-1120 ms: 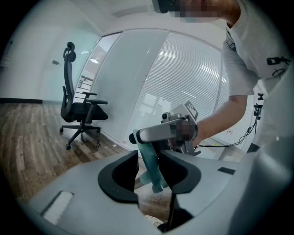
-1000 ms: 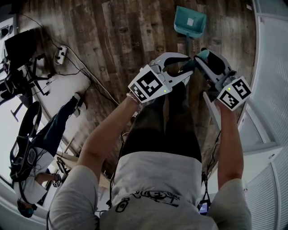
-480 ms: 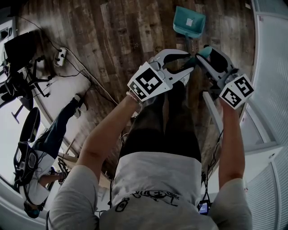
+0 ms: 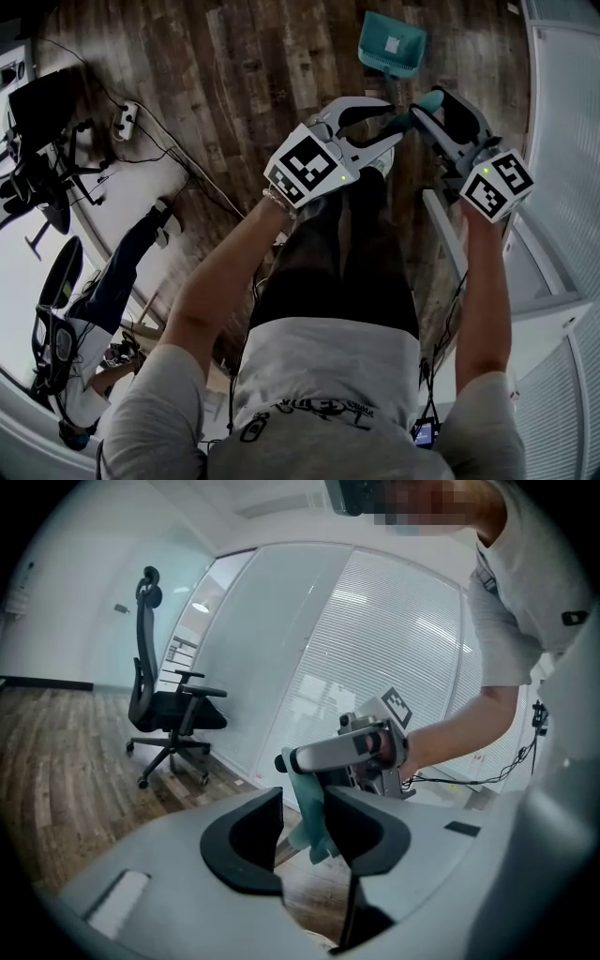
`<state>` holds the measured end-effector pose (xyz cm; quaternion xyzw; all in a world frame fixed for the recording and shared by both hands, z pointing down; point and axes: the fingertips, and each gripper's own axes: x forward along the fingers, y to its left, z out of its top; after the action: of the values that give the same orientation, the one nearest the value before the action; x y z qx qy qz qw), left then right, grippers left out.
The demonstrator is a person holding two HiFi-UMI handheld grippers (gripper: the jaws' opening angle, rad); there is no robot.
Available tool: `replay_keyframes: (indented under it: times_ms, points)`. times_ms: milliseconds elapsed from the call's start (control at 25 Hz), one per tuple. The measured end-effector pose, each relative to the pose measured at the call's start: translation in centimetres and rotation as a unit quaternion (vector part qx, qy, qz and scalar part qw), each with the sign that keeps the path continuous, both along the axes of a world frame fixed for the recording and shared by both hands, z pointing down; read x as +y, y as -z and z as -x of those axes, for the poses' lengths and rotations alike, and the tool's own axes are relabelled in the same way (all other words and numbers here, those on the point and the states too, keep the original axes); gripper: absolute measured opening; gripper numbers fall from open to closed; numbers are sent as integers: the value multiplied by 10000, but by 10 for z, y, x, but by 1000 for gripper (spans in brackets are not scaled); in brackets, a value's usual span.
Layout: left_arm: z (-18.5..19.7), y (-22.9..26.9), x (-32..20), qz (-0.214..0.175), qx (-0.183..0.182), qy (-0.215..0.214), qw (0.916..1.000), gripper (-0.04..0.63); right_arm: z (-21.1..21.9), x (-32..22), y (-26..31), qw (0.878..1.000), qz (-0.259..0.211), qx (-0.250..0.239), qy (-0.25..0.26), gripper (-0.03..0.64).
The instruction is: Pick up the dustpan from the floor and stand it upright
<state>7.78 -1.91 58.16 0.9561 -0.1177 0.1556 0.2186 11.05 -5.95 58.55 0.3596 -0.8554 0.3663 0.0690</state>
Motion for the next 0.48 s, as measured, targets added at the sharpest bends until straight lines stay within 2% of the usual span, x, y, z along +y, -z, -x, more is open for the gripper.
replay_keyframes:
  times_ms: [280, 480]
  points:
    - [-4, 0, 8, 70, 12, 32, 10000, 127, -9, 10, -1, 9992, 237, -240, -226, 227]
    - [-4, 0, 6, 66, -148, 99, 9998, 127, -20, 14, 0, 9992, 168, 2, -349, 227]
